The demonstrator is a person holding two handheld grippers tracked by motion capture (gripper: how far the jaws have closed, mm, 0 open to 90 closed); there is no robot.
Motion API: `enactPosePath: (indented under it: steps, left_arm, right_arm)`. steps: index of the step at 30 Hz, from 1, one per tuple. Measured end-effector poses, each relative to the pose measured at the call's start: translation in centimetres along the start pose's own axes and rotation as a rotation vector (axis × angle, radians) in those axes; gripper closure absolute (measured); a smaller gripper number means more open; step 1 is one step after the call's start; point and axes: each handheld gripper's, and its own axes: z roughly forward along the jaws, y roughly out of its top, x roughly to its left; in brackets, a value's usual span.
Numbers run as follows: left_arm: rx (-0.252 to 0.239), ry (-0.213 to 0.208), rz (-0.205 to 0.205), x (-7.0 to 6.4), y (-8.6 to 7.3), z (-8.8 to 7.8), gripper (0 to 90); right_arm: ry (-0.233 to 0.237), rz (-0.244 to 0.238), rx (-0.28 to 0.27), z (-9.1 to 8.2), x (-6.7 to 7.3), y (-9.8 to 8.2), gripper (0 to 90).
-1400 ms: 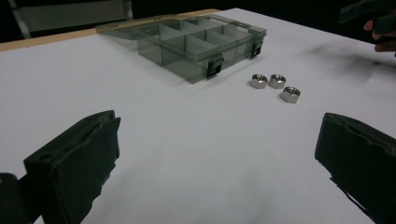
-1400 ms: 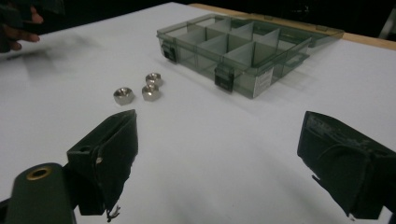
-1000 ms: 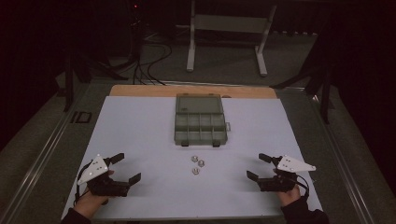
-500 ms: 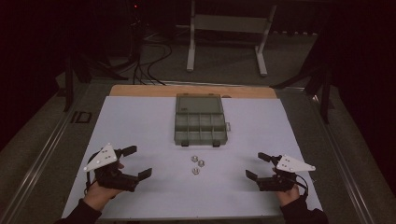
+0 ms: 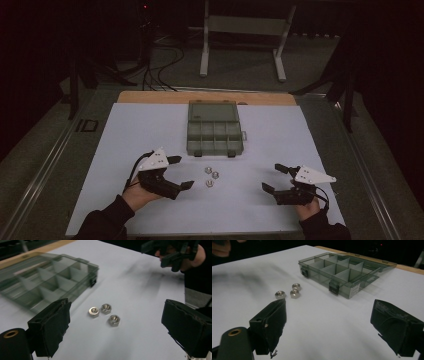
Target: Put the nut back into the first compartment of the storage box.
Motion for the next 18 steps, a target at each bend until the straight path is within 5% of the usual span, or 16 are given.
enactPosePath:
  steps: [8,18]
  left_arm:
    - [0.074,-0.101,0.048,-1.0,1.1,3.1,14.3]
    - [0.138,-0.142,0.095,-1.6,0.5,6.0,23.6]
  right_arm:
    - [0.007,0.002,-0.003,-0.1,0.0,0.0,13.5]
    - [0.018,0.001,0.007,0.1,0.0,0.0,13.8]
